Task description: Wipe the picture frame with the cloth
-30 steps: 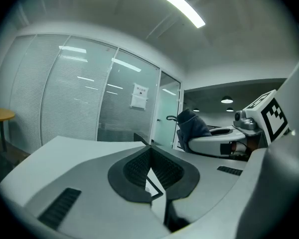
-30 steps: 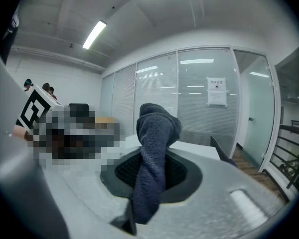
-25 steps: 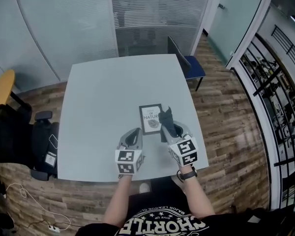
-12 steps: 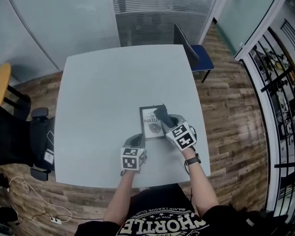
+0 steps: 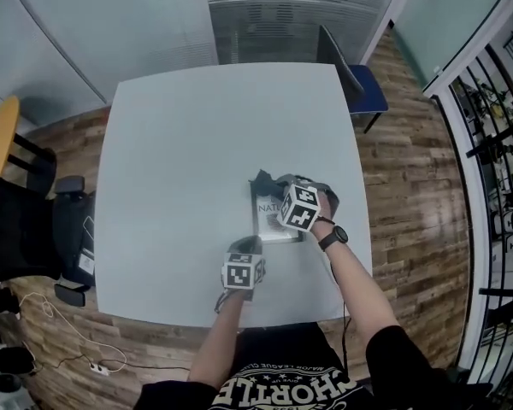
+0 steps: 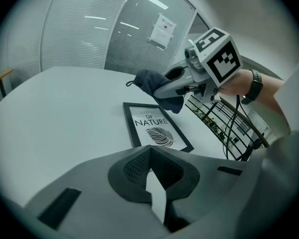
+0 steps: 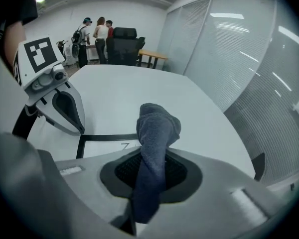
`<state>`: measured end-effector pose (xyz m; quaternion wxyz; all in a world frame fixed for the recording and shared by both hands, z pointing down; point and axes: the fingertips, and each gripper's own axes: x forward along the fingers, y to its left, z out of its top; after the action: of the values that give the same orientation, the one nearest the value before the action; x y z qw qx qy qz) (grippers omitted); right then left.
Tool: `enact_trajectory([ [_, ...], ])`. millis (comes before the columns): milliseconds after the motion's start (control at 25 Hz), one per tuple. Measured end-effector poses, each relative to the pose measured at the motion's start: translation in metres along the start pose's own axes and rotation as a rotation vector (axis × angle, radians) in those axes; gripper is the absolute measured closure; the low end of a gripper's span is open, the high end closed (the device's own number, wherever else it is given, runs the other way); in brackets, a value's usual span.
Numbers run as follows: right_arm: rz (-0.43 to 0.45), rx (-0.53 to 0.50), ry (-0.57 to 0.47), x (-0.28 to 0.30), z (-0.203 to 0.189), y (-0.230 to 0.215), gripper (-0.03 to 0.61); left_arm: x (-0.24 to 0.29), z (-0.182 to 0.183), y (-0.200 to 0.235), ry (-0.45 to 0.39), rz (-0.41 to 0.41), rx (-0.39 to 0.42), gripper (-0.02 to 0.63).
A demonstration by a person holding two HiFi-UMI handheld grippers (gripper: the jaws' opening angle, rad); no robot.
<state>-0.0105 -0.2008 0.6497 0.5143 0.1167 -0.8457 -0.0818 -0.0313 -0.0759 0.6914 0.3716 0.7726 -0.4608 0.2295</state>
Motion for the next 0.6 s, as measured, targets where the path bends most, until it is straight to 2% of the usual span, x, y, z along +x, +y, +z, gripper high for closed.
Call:
enact_trajectory([
  [120,0.047,-0.082,0.042,0.026,0.007,0.006,0.509,0.004,-0.008,0.006,0.025,0.009,-0.019,0.618],
  [280,0.091,-0.130,0.079,0.053,0.011,0.015,0.509,0.009,-0.017,0.011,0.052,0.019,-0.030,0.618],
  [480,0.095,-0.191,0.139,0.072,0.001,0.024,0.509,0.015,-0.022,0.014,0.084,0.056,-0.040,0.618],
  [600,0.086,-0.180,0.149,0.070,-0.007,0.023,0.509,0.016,-0.023,0.015,0.092,0.080,-0.047,0.618],
])
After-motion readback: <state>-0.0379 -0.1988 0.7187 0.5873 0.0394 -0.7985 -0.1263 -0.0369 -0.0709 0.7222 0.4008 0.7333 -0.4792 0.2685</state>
